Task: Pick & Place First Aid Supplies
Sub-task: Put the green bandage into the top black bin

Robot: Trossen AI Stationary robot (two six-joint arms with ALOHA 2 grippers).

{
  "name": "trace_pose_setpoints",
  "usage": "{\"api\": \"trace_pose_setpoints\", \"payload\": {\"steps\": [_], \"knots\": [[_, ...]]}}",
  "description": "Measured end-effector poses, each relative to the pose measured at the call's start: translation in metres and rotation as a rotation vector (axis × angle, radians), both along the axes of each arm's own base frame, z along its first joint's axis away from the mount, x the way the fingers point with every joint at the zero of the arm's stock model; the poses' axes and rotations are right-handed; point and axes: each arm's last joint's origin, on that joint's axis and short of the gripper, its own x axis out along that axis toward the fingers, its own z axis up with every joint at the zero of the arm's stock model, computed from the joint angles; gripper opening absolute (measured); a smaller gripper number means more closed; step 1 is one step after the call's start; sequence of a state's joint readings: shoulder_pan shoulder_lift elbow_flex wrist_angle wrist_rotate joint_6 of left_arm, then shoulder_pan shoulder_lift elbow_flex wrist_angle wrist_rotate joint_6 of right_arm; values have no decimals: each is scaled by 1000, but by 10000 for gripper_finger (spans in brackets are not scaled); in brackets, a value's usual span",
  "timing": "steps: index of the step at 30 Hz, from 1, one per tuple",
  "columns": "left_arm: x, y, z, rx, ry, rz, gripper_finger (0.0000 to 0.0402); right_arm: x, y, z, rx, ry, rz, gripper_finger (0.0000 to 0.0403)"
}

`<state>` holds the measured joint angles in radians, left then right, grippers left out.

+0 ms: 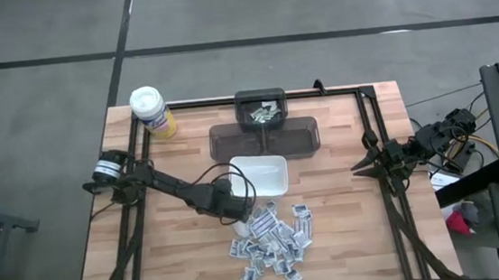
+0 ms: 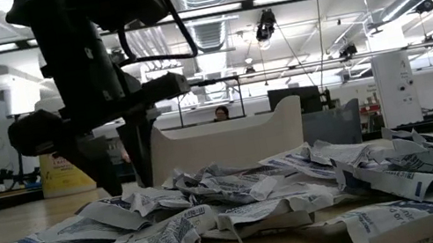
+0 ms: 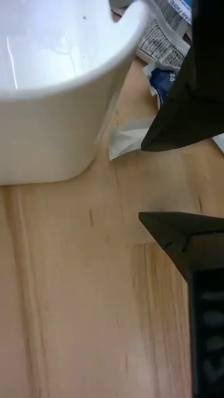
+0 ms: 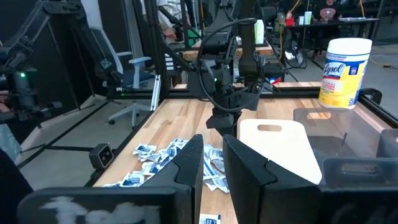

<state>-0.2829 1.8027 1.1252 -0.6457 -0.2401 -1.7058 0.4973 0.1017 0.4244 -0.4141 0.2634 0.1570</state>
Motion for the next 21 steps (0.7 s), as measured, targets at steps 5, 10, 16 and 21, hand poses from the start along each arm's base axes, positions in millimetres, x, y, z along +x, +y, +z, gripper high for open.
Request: {"api": "trace_pose_setpoints", "payload": {"steps": [5,10,16,21], "knots": [[4,-3,5,1,-31,-7,160,0,0,0,0,0,0,59],[5,-3,0,11,-16,-7,160,0,0,0,0,0,0,59],[9,-4,-13,15,17,-9,160,0,0,0,1,-2,0,59],[5,-6,-12,-2,45,-8,160,0,0,0,1,-2,0,59]]}}
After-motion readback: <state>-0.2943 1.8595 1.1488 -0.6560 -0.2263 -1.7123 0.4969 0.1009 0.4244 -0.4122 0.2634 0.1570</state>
